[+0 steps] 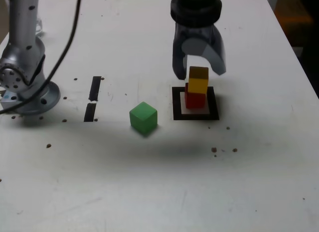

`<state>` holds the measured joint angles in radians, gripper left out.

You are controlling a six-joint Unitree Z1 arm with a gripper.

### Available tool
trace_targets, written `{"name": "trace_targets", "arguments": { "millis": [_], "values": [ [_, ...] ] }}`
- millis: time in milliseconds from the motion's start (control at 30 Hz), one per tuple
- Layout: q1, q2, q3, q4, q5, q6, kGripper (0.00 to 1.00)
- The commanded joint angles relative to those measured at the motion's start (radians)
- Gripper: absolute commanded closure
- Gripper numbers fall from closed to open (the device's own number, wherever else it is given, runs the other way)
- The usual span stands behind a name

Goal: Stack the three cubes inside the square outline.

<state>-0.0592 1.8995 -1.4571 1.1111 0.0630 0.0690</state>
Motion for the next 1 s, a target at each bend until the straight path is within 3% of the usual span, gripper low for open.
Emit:
{"name": "trace_targets", "arguments": {
  "millis": [0,467,667,967],
  "values": [
    [0.002,-0.024,-0.003,0.010,0.008,0.000,0.29],
    [-0.024,-0.242,0.075,0.182,0.014,-0.072,0.28],
    [-0.099,-0.339,0.159,0.190,-0.020,-0.182,0.26],
    [-0.210,-0.350,0.193,0.191,-0.071,-0.334,0.24]
  ]
}}
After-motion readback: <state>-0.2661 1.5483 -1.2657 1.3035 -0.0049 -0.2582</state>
